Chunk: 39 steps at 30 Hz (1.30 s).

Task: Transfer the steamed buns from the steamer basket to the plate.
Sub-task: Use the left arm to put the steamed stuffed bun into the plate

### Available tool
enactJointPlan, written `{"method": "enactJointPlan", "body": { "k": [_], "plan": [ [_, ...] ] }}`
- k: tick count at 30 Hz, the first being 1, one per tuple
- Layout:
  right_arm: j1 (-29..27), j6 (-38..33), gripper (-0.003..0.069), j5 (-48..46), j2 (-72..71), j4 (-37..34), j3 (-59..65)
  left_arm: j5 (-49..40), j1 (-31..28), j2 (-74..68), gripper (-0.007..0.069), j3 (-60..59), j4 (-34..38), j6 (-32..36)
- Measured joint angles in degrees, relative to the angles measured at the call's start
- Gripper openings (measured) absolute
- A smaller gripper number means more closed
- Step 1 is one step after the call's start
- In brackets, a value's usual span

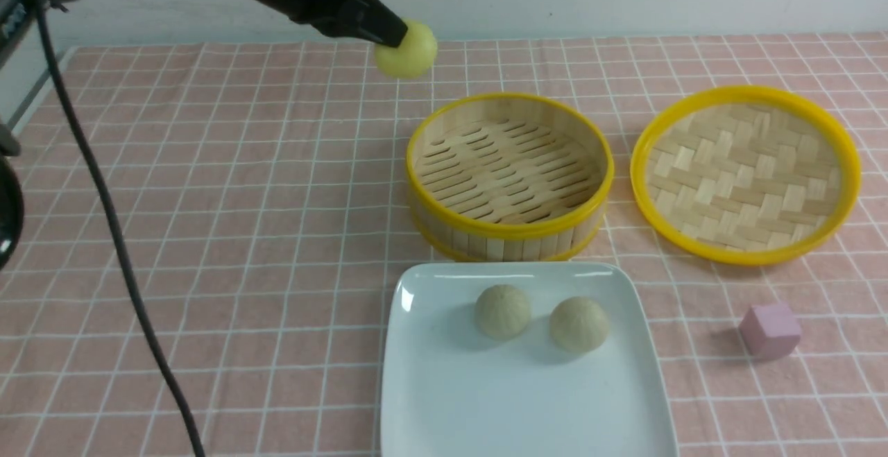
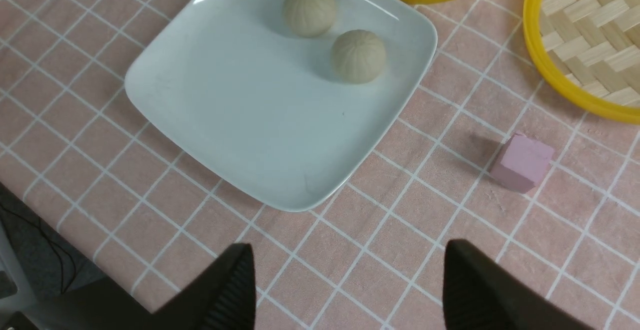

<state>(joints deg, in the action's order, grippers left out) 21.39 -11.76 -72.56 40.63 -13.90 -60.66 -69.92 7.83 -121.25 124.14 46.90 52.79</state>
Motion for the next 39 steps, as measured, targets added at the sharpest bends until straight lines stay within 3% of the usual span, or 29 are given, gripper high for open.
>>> {"method": "enactJointPlan", "body": {
  "k": [10, 14, 18, 22, 29, 31, 33, 39],
  "plan": [
    [0.0, 0.0, 0.0495, 0.0, 0.0, 1.2, 0.0, -1.3, -0.1, 7.2, 0.0022, 0.0, -6.9, -16.0],
    [0.0, 0.0, 0.0495, 0.0, 0.0, 1.1, 0.0, -1.3, 0.5, 12.1, 0.0022, -1.3, -13.8, -23.5],
    [0.0, 0.0, 0.0495, 0.0, 0.0, 0.8, 0.0, -1.3, 0.5, 17.6, 0.0022, -6.5, -15.1, -26.0],
    [0.0, 0.0, 0.0495, 0.0, 0.0, 0.2, 0.0, -1.3, 0.5, 27.4, 0.0022, -19.7, -15.2, -26.6],
    [0.0, 0.0, 0.0495, 0.0, 0.0, 0.0, 0.0, -1.3, 0.5, 38.8, 0.0026, -42.5, -12.9, -20.1],
    [0.0, 0.0, 0.0495, 0.0, 0.0, 0.0, 0.0, -1.1, 0.5, 41.3, 0.0029, -52.8, -9.0, -13.7],
    [0.0, 0.0, 0.0495, 0.0, 0.0, -0.2, 0.0, -1.0, 0.5, 41.6, 0.0029, -55.9, -7.1, -11.5],
    [0.0, 0.0, 0.0495, 0.0, 0.0, -2.4, 0.0, 5.3, 0.5, 39.9, 0.0029, -70.7, 5.6, 6.4]
  ]
}}
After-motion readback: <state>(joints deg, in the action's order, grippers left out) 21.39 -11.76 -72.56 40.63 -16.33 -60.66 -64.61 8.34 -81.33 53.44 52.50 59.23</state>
